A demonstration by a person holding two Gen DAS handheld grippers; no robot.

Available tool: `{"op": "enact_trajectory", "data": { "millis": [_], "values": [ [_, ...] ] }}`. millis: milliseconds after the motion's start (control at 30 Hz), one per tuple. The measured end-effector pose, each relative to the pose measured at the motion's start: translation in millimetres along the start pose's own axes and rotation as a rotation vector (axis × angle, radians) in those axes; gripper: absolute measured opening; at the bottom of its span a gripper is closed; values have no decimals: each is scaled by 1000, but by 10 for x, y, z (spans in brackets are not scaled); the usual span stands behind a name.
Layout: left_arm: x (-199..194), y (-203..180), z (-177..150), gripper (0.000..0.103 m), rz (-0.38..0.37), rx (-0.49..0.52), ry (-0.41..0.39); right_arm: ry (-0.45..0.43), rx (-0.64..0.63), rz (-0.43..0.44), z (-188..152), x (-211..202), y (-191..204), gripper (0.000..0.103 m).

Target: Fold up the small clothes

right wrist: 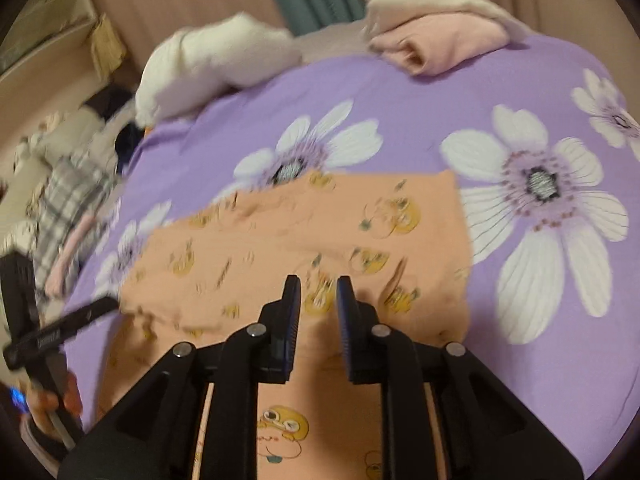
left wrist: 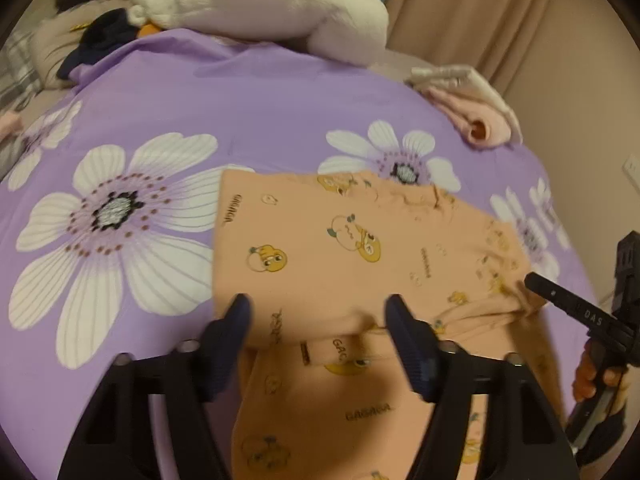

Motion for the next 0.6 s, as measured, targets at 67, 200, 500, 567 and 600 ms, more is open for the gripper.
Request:
{"op": "enact_trajectory", "data": {
  "millis": [67, 200, 500, 567, 600],
  "values": [
    [110, 33, -36, 58, 23, 10, 35, 34, -38, -66, -83, 127, -5, 17],
    [205, 87, -113, 58, 39, 44, 70, 72, -43, -112, -198, 240, -124, 14],
    [-300, 140, -341, 62, -70, -70, 74, 52, 24, -31, -370, -234, -236, 36],
    [-446, 184, -473, 67, -80, -93, 74, 41, 34, -9, -484, -402, -262, 48],
    [-525, 212, -554, 68, -85, -107, 74, 38, 48, 1, -586, -507, -309, 52]
  ]
}}
Point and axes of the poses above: each gripper's, at about its wrist camera, not at the fingertips, and x roughly the way its jaws point, y to its left, z to its top, the point moved 3 cm from there along x, roughly the way its jaws point, and after that the axes turned 8 degrees about -z, right-handed, at the moved point
